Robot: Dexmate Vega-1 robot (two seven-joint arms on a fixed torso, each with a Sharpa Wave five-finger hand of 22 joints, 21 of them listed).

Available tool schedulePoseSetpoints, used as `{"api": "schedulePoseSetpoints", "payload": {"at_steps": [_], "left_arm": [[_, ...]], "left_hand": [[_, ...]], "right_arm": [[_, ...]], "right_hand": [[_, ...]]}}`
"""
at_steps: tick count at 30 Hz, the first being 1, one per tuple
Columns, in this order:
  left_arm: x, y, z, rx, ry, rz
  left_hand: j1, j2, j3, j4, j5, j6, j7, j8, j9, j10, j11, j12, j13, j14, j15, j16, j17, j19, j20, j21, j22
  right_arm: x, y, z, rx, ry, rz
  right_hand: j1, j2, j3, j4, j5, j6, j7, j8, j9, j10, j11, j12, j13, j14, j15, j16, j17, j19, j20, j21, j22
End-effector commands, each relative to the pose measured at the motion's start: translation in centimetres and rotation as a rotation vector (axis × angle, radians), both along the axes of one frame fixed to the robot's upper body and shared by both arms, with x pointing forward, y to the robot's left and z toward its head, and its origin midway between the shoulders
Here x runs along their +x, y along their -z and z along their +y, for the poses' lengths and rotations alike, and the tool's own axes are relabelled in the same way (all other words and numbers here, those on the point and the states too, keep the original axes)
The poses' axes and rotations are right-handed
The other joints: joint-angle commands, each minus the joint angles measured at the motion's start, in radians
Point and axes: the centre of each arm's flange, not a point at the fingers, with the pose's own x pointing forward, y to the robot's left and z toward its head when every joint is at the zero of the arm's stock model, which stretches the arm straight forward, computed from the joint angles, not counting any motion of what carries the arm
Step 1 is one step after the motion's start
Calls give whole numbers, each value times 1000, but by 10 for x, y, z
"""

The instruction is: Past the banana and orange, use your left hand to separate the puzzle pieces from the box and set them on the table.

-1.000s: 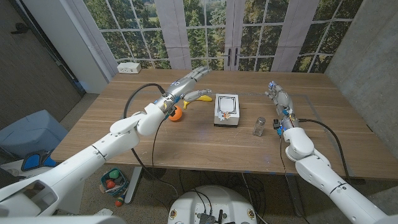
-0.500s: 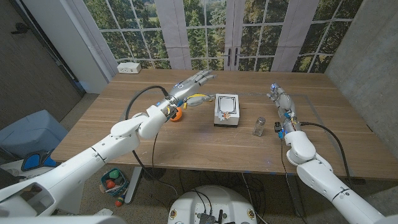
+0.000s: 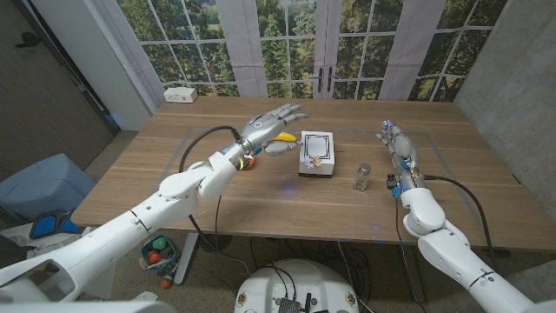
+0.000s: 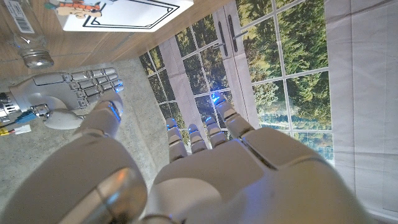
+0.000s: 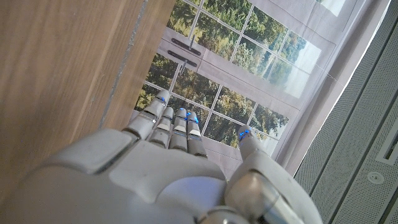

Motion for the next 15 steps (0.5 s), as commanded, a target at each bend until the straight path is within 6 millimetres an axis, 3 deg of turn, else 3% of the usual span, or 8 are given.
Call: {"api": "schedulePoseSetpoints", "payload": {"at_steps": [1,9,15], "left_arm": [[-7,10,-11,30,-27,-107],[-6,14,-16,46,-53,-150],[-4,19,-19,53,-69,-172]], "left_hand": [[55,-25,-6,0,0,74,-6,24,6,33,-11,2,4,25,-34,-2,3,22,3,0,6],[139,-76,-25,2,9,213,-8,66,9,89,-23,3,4,43,-32,-6,3,21,12,-18,6],[195,-95,-47,5,14,329,-13,101,11,113,-38,-1,5,15,-17,-13,4,5,20,-37,5]], "right_arm": [[-8,7,-6,13,8,0],[-9,9,-10,14,9,3],[-9,12,-12,21,6,6]], "right_hand": [[7,12,-1,-3,-1,10,1,0,4,12,0,-3,1,10,-1,8,3,10,1,-2,6],[4,12,-3,-2,-1,11,1,0,4,12,1,-3,1,11,-1,9,3,11,1,-2,6],[2,12,-4,-1,-2,12,3,0,4,12,2,-4,1,12,0,10,3,11,3,-2,6]]}}
